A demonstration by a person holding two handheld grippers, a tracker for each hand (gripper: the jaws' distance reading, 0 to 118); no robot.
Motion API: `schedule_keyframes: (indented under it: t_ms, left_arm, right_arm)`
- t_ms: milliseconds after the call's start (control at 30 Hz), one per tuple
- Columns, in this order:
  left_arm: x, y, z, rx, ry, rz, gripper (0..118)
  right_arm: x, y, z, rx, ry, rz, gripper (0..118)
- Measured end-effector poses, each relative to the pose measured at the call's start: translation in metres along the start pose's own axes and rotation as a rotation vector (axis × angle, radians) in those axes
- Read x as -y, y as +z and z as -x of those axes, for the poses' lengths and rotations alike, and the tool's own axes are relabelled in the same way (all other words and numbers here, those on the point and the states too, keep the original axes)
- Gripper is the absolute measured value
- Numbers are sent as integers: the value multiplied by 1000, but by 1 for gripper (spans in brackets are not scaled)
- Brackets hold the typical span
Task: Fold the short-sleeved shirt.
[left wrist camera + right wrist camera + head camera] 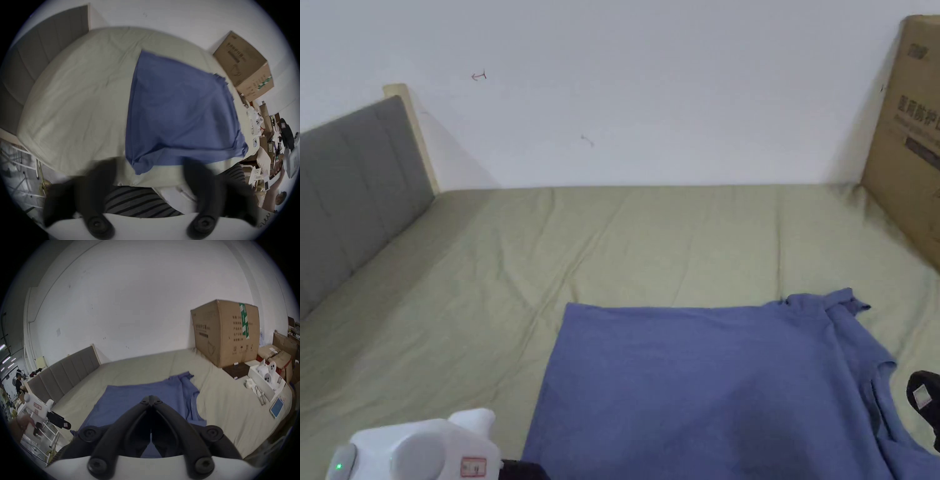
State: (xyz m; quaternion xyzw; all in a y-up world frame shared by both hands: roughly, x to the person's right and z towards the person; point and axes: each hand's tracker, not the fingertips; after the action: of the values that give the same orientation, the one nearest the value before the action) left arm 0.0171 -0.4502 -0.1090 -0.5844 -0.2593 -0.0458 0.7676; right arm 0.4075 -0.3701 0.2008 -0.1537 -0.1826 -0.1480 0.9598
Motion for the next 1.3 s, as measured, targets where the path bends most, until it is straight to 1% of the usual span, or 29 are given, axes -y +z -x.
schedule_keyframes:
  t_ms: [33,67,133,200,233,267,300,333,367,400,467,533,667,700,733,767,800,833,867,933,967,1000,1067,1100,1133,1167,1233,1267,1300]
  left_arm:
    - [2,-20,13,-6,-12,11,113]
    - [5,-27,14,-5,-35,-15,108]
    - [7,-44,10,-67,-121,-29,109]
    - [18,-55,-12,-146,-261,-52,108]
    - [19,-65,-15,-170,-305,-33,102]
    - [20,-74,-15,-186,-327,5,82]
    - [19,-79,-22,-185,-321,42,42]
    - [19,-84,-21,-169,-310,68,23]
    - [22,-83,-20,-132,-283,54,19]
    - [25,-76,-22,-140,-269,2,11]
    - [21,-66,-21,-104,-258,-36,9]
    - [26,-53,-19,-80,-217,-94,9]
    - [35,-27,-20,-27,-211,-178,8]
    - [36,-22,-21,-27,-214,-176,8]
    - [38,-21,-23,-24,-220,-177,8]
    - [39,-20,-24,-23,-229,-174,8]
    - [40,-20,-26,-29,-233,-175,8]
    - [39,-21,-26,-29,-235,-172,8]
    - [39,-23,-26,-31,-236,-169,8]
    - [40,-24,-26,-35,-229,-163,8]
    - [40,-24,-26,-36,-216,-156,8]
    - [40,-25,-25,-36,-200,-151,8]
    - [41,-26,-23,-28,-165,-142,8]
    - [40,-25,-24,-28,-157,-136,8]
    - [41,-25,-24,-29,-153,-130,8]
    - [43,-25,-25,-32,-155,-126,8]
    - [46,-26,-26,-37,-166,-118,8]
    - [46,-25,-27,-37,-173,-113,8]
    - [47,-25,-28,-40,-178,-111,8]
  right_arm:
    - [3,-1,-1,0,-10,17,0]
    - [5,-2,-3,-1,-20,34,0]
    - [9,-4,-5,-2,-36,61,0]
    - [10,-5,-7,-2,-40,78,0]
    - [11,-5,-7,-3,-38,83,0]
    - [11,-6,-6,-4,-35,89,0]
    - [12,-6,-6,-4,-31,93,0]
    - [11,-6,-8,-4,-28,98,0]
    - [11,-6,-8,-3,-25,102,0]
    - [12,-5,-9,2,-23,106,0]
    - [13,-3,-14,15,-28,115,0]
    - [15,-2,-27,1,-66,155,0]
    - [32,-7,-71,60,-131,312,0]
    - [37,-10,-80,88,-148,371,4]
    - [43,-16,-90,122,-167,435,45]
    - [52,-26,-100,181,-187,541,92]
    - [66,-36,-109,218,-195,626,118]
    - [74,-35,-119,317,-224,610,117]
    - [88,-40,-120,274,-204,656,117]
    - [105,-53,-124,316,-129,749,117]
    - [112,-62,-127,326,-104,812,117]
    - [116,-71,-132,312,-93,871,114]
    - [124,-75,-129,237,-101,931,88]
    - [124,-73,-124,252,-81,924,85]
    - [118,-67,-122,279,-18,880,67]
    - [112,-64,-118,251,-25,866,47]
    - [106,-60,-112,252,-4,847,12]
    - [100,-52,-105,192,-23,820,12]
    - [98,-50,-103,150,-69,813,12]
